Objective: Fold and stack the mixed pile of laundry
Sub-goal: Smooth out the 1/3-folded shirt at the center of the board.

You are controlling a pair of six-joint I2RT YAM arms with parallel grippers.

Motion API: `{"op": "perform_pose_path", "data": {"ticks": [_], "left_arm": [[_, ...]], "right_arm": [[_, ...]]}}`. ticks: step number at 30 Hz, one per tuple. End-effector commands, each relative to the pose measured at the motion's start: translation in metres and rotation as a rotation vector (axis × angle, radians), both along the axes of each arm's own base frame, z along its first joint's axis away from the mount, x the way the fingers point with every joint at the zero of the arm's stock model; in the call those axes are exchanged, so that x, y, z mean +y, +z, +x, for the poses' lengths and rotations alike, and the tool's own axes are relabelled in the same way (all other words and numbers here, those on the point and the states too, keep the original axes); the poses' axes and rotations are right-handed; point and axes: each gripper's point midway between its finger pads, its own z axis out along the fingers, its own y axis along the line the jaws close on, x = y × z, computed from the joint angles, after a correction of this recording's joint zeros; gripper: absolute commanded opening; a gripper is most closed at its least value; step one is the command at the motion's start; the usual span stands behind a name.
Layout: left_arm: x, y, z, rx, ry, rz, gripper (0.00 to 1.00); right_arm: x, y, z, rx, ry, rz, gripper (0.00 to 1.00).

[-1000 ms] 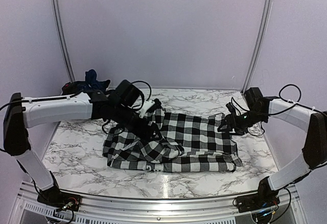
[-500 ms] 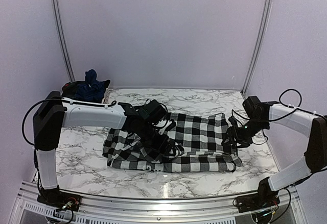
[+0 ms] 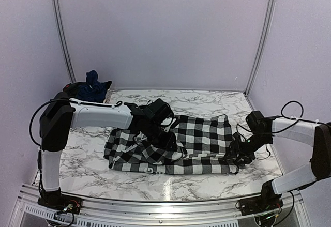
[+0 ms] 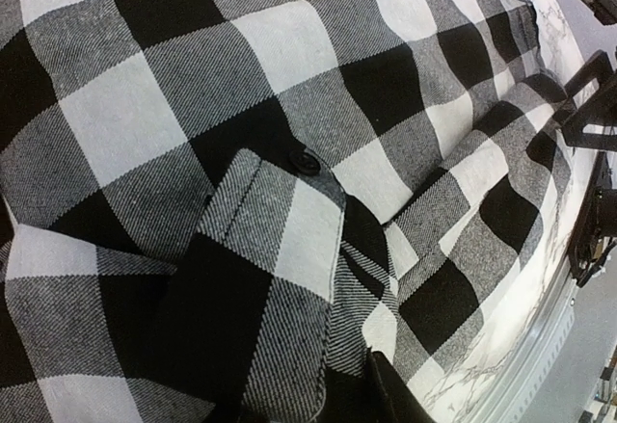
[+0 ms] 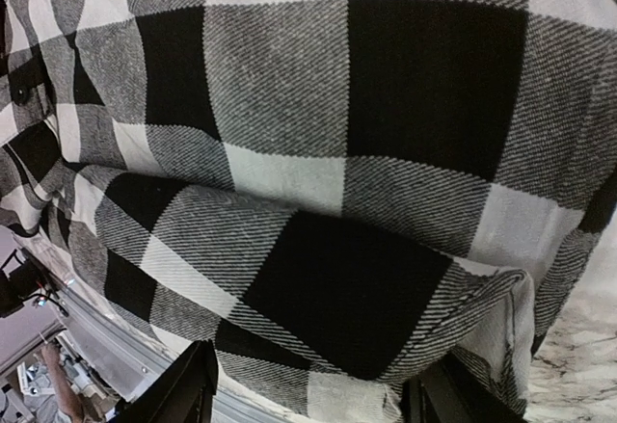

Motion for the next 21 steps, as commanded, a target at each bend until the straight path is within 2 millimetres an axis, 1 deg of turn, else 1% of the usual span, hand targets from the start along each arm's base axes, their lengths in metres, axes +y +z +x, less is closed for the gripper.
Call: {"op": "perform_pose_path", "data": {"ticks": [1,3,5,6,10,12,13,16,21], "left_arm": [[-0.005,0.008,0.018,-0.018,0.030,-0.033,0.31],[-0.003,0.012,0.023,-0.025,0.039,-0.043,0.23],[-0.001,0.019,0.027,-0.036,0.042,-0.056,0.17],[0.000,0.022,0.030,-0.038,0.042,-0.064,0.15],[0.003,0.036,0.039,-0.047,0.046,-0.100,0.05],[0.005,0.042,0.045,-0.057,0.048,-0.110,0.00],[0.007,0.045,0.048,-0.063,0.052,-0.116,0.00],[0.015,0.056,0.057,-0.081,0.062,-0.131,0.00],[0.035,0.084,0.080,-0.158,0.087,-0.151,0.00]], "right_arm": [[0.012,0.014,0.023,-0.069,-0.020,0.058,0.65],[0.012,0.019,0.029,-0.098,-0.024,0.053,0.64],[0.010,0.020,0.035,-0.119,-0.028,0.040,0.56],[0.010,0.017,0.037,-0.116,-0.029,0.036,0.50],[0.010,0.012,0.044,-0.118,-0.026,0.026,0.17],[0.008,0.017,0.049,-0.140,-0.024,0.016,0.04],[0.006,0.020,0.052,-0.154,-0.026,-0.003,0.00],[-0.003,0.032,0.060,-0.201,-0.035,-0.052,0.00],[-0.013,0.045,0.070,-0.262,-0.075,-0.090,0.00]]}}
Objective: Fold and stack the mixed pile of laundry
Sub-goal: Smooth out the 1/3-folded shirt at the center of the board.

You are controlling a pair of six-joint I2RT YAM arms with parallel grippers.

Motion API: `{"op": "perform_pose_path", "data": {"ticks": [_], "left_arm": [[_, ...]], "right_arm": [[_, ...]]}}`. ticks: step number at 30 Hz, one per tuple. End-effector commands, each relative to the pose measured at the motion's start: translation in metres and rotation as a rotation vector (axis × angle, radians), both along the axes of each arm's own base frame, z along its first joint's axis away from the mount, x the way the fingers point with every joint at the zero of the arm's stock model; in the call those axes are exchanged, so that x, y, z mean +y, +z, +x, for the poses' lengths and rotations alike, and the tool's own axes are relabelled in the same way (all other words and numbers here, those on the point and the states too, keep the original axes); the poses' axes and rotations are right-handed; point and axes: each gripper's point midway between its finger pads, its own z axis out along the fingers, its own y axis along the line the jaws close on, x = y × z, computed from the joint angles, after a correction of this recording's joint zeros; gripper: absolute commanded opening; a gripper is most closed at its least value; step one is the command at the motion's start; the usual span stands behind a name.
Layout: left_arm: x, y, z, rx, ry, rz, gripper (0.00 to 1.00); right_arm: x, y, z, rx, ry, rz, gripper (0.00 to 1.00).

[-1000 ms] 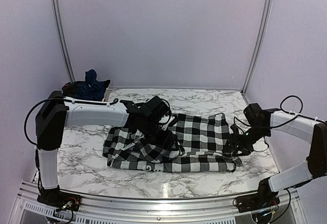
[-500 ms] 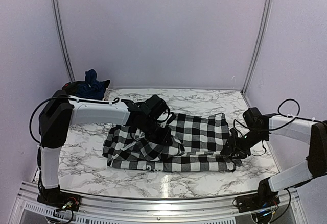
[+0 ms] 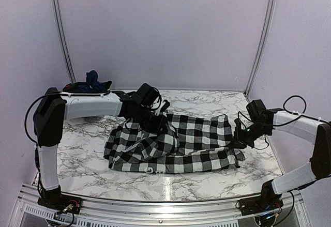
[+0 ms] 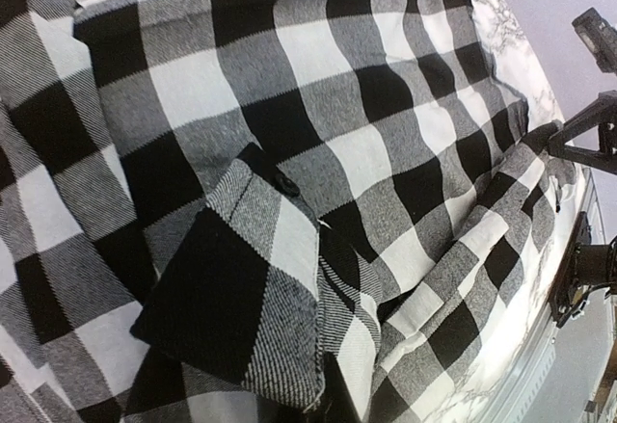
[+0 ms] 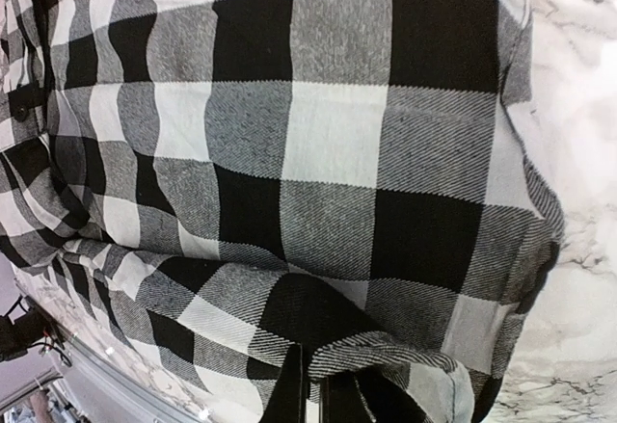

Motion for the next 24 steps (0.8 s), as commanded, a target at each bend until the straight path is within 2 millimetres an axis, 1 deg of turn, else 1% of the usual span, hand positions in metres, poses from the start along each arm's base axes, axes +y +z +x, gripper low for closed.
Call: {"op": "perform_pose_path", "data": {"ticks": [1,5,12,14,17,22,24], "left_arm": [[0.014,0.059,0.028,-0.129,0.009,-0.069,0.00],[0.022,0.081,0.048,-0.209,0.007,-0.055,0.00],[0.028,0.118,0.078,-0.331,0.048,-0.031,0.00],[0.034,0.126,0.086,-0.364,0.068,-0.015,0.00],[0.054,0.139,0.100,-0.421,0.125,0.034,0.00],[0.101,0.158,0.120,-0.476,0.231,0.073,0.00],[0.112,0.165,0.126,-0.495,0.231,0.070,0.00]], "right_arm": [[-0.012,0.020,0.016,-0.097,-0.040,-0.051,0.00],[-0.018,0.011,0.016,-0.078,-0.072,-0.061,0.00],[-0.031,-0.020,0.016,-0.016,-0.145,-0.033,0.00],[-0.032,-0.022,0.018,-0.016,-0.161,-0.022,0.00],[-0.031,-0.014,0.025,-0.041,-0.171,-0.008,0.00],[-0.028,0.003,0.032,-0.081,-0.157,0.015,0.00],[-0.027,0.010,0.033,-0.100,-0.152,0.019,0.00]]}}
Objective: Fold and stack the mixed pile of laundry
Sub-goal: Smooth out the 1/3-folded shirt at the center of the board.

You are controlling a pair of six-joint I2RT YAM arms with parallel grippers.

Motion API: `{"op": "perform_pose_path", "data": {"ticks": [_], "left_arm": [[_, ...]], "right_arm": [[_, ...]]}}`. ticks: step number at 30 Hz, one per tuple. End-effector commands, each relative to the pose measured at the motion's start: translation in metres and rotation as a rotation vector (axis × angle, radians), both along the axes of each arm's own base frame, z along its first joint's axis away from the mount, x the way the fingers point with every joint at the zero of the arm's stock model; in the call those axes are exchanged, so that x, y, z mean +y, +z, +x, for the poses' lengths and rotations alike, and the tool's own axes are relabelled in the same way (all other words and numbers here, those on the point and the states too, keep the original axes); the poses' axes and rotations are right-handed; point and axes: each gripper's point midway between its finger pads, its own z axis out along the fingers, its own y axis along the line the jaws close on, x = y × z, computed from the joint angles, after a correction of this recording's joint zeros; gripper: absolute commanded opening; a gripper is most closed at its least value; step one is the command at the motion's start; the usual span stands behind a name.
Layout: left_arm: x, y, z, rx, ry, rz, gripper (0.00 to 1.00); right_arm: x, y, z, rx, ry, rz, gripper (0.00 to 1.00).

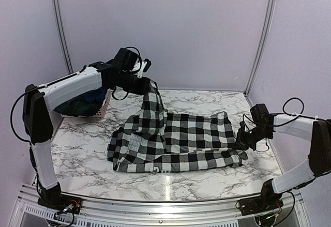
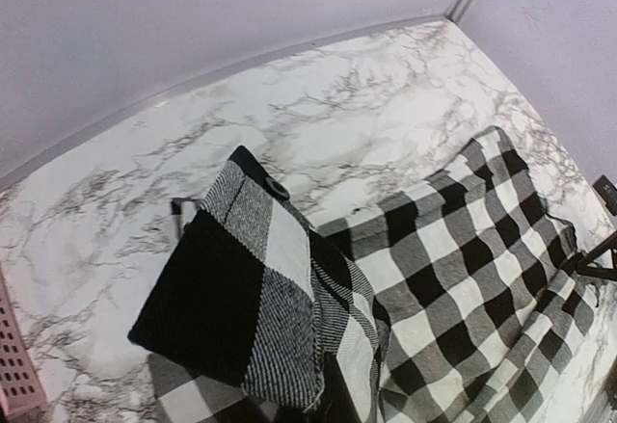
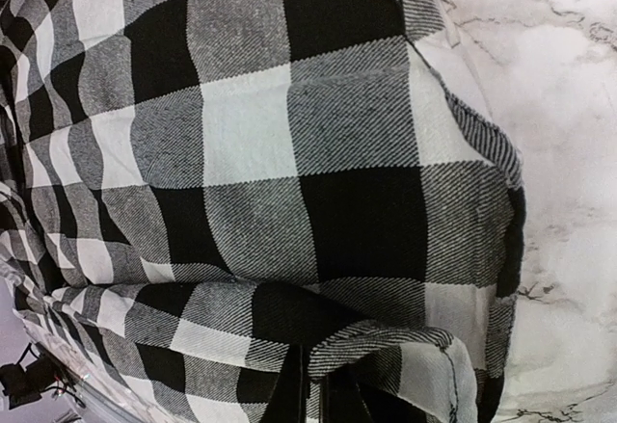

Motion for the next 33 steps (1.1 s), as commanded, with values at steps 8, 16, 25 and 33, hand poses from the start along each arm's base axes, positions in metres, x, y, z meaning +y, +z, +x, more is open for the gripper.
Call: {"op": "perform_pose_path", "data": {"ticks": [8,16,25,33], "left_arm": [[0.042,0.054,0.040,-0.177,-0.004,0.013,0.00],[0.054,0.064,0.063,-0.212,0.037,-0.003,0.00],[0.062,0.049,0.066,-0.163,0.109,-0.002,0.00],[0.036,0.001,0.017,0.001,0.168,-0.010,0.00]], "right_arm": [[-0.004,0.025,0.020,-0.101,-0.008,0.002,0.00],[-0.014,0.022,0.031,-0.119,-0.057,-0.009,0.00],[-0.008,0.010,0.056,-0.114,-0.087,0.040,0.00],[-0.001,0.000,0.059,-0.082,-0.073,0.081,0.30]]}}
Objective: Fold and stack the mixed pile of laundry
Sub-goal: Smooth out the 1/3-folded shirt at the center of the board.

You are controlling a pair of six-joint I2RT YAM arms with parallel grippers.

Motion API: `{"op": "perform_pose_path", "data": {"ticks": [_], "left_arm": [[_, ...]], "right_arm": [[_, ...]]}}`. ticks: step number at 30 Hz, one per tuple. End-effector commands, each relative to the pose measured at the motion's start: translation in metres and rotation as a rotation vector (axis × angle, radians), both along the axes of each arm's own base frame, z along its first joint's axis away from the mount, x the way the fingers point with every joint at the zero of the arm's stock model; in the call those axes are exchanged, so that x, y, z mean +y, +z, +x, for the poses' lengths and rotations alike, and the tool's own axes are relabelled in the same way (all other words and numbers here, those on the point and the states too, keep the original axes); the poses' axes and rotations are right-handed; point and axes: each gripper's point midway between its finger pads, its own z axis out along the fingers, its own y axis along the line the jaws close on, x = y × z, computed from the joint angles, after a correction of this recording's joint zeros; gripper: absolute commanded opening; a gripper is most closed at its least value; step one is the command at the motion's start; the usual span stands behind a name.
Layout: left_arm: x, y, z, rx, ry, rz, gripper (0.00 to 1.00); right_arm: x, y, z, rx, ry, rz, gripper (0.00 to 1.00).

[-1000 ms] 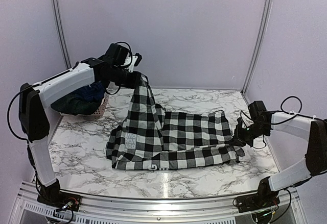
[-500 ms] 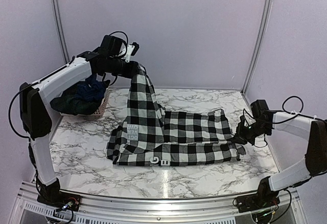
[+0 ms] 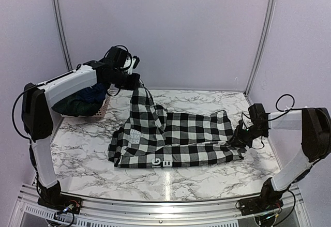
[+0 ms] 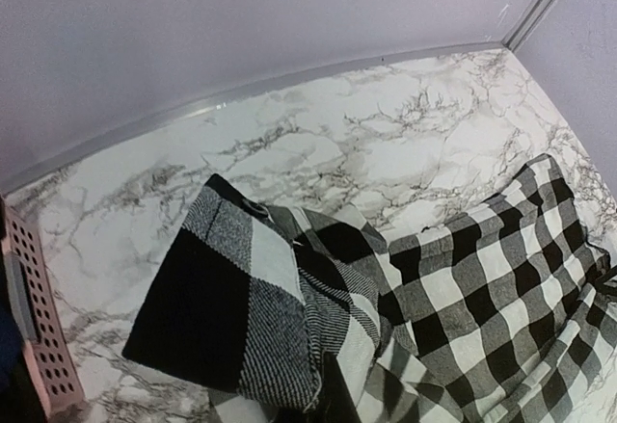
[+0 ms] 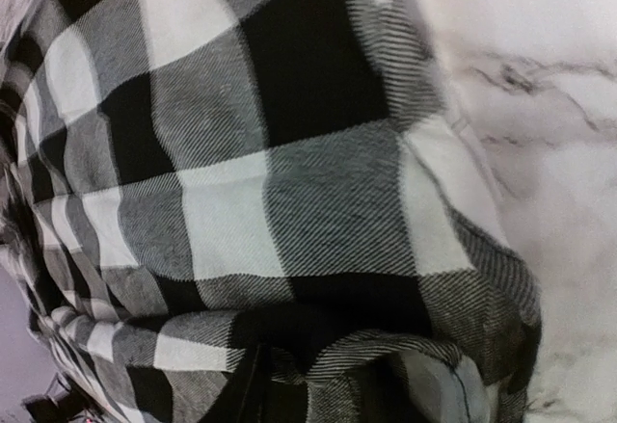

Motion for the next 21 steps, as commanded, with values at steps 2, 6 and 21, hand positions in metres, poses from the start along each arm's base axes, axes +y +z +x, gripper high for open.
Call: {"op": "perform_pose_path", "data": {"ticks": [2,6,21], "left_arm": [[-0.029,-0.016,-0.041,0.071,0.067,-0.021,0.00],[-0.068,-0.022,-0.073,0.066,0.045,-0.005,0.00],[-0.227,-0.072,-0.152,0.191,-0.047,-0.104,0.00]], "right_arm": [[0.003,0.028,0.022,-0.083,0.008,0.028,0.43],[0.002,0.054,0.022,-0.124,0.037,0.014,0.65],[-0.009,0.111,0.008,-0.230,0.055,0.037,0.87]]}}
